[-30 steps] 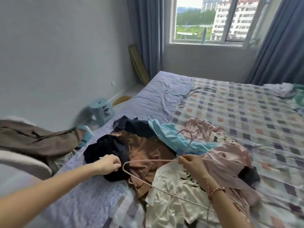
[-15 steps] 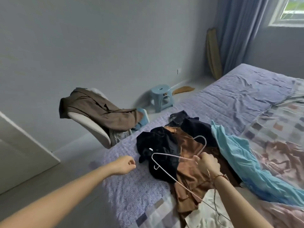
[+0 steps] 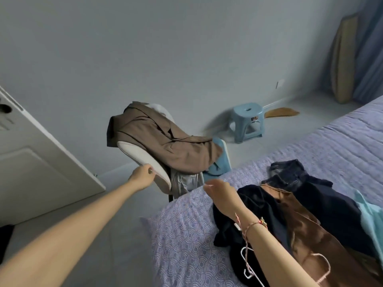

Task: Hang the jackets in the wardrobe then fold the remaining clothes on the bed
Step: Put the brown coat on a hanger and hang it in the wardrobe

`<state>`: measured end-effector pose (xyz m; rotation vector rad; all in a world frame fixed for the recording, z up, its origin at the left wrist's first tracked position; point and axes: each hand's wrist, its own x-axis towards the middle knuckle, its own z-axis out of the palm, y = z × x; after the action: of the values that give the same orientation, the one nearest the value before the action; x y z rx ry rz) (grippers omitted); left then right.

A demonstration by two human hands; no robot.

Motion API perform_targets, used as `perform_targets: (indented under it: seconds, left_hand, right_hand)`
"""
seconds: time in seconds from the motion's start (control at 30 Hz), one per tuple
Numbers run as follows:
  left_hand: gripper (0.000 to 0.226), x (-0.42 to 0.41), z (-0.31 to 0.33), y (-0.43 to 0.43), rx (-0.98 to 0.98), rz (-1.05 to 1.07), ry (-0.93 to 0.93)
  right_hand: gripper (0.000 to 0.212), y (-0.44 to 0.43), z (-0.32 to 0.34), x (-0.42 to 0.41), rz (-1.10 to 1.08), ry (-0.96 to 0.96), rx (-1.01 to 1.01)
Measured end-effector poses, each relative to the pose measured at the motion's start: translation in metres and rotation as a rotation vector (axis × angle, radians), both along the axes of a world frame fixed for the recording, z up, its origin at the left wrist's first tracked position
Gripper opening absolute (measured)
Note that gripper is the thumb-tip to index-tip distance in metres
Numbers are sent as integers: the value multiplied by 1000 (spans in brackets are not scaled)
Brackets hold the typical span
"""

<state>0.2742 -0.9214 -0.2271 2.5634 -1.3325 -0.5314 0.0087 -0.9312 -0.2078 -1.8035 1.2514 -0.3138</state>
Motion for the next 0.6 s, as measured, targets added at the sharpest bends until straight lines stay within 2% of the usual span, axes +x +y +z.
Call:
perform_targets:
  seconds: [0.13,0.17,0.3,0.37,0.5,0.53,0.6]
  left_hand:
    - [43,79,-23,-36,-49,178,13]
    - [47,118,-26,-59,-87,252,-5]
    - [66,168,-25,-92,-170,408,-42]
    - [74,199,-28,-113,-201,534,78]
    - [83,235,-38,-150,-332,862,493]
    - [85,241,-47,-155,-348,908,550]
    - [81,247,-55,-161,-407,857,572]
  right_hand:
    - [29,-54,-10,75,62,14,44]
    - [28,-86,-17,115,98,-5,48]
    - [29,-122,-20,157,152,-15,55]
    - [26,-141,-25,190,161,-37,74]
    - [20,-158,-36,238,186,-118,132]
    - [17,-157,-38,244,188,-125,147]
    - [13,-155,-46,253,196,-131,181]
